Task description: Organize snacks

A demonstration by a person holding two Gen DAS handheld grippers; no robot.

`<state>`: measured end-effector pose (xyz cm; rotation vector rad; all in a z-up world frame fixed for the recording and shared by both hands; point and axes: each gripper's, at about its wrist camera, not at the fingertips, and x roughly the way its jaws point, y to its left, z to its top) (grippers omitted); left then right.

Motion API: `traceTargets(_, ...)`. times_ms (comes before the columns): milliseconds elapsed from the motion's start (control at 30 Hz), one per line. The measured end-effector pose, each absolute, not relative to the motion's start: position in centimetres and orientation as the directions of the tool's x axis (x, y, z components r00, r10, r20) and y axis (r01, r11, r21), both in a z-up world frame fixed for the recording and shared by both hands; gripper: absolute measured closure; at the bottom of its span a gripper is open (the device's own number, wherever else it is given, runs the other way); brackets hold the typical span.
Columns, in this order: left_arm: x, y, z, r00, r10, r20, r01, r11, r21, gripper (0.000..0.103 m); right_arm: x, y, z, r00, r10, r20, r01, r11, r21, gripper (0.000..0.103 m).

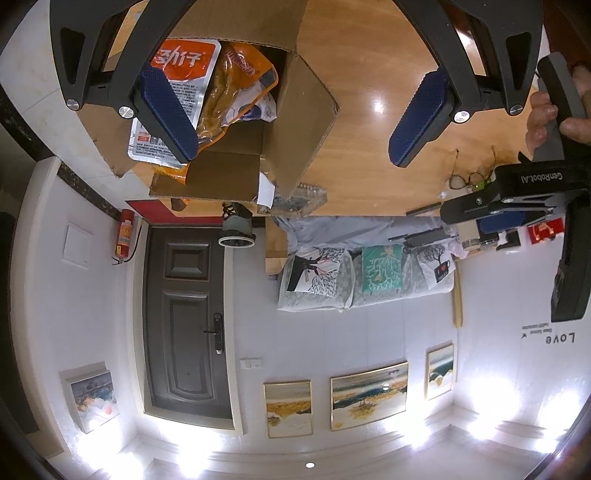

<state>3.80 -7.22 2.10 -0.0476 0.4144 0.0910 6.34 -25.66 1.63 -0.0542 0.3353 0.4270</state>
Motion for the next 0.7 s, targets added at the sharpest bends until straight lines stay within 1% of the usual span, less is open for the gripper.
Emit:
traceTargets(233, 3.8, -7.3, 2.0, 0.912, 0.077, -0.404, -0.096, 0.995, -0.027, 0.001, 6.1, -25.0, 2.0, 0.857, 0.400, -0.323, -0.422, 0.907, 0.004, 0.000)
traceTargets(700, 3.6, -7.3, 1.9, 0.913, 0.077, -0.400, -0.097, 0.995, -0.030, 0.001, 6.1, -24.2, 1.9, 0.845, 0.413, -0.339, -0.437, 0.900, 0.008, 0.000)
